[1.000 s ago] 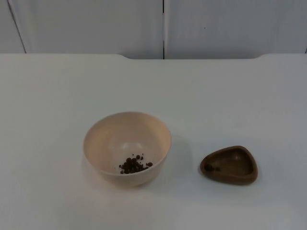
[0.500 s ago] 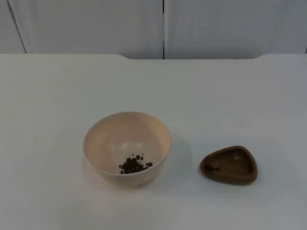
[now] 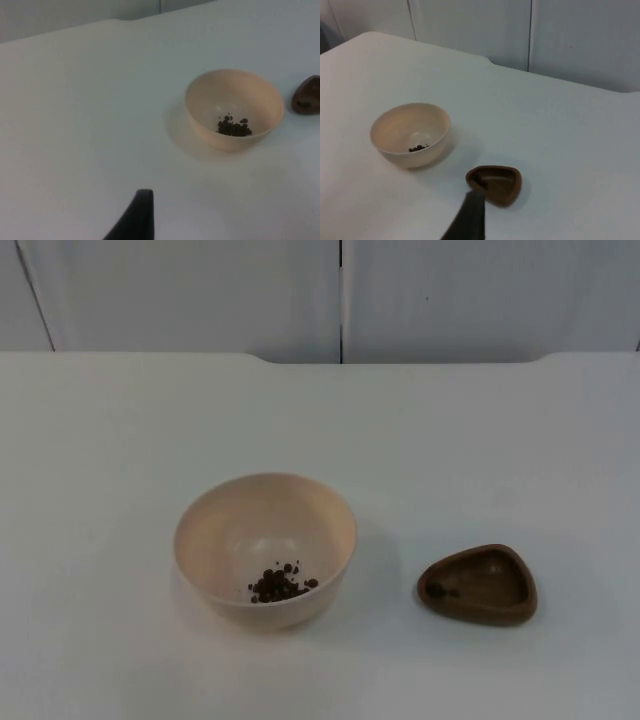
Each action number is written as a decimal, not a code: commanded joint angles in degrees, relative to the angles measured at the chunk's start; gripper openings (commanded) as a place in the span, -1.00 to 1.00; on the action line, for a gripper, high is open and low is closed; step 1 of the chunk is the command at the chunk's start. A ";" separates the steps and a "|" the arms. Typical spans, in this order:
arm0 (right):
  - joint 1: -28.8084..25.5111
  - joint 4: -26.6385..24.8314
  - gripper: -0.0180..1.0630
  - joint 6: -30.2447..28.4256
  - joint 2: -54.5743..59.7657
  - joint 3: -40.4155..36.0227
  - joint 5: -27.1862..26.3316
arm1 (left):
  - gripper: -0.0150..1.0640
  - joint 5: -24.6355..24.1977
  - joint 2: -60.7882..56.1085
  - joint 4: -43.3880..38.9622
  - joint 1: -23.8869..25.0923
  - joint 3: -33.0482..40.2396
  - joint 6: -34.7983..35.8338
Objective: Pick up the bowl with the left hand and pour the coffee beans from the cup into the bowl with the right hand.
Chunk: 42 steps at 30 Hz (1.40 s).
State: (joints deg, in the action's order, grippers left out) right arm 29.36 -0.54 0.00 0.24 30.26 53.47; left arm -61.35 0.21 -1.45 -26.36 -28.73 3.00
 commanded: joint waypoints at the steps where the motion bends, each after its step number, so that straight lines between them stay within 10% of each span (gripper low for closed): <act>1: -0.18 -0.92 0.59 -1.18 -0.24 0.46 0.96 | 0.97 -0.16 -0.21 0.30 -0.25 0.25 -0.17; 42: -0.18 0.87 0.74 -1.79 -0.24 -0.76 8.39 | 0.97 -0.16 -0.21 -0.56 -0.25 0.25 -1.22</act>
State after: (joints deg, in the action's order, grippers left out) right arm 29.36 0.40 -1.23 0.24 29.66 61.90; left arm -61.35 0.21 -1.65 -26.36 -28.73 1.51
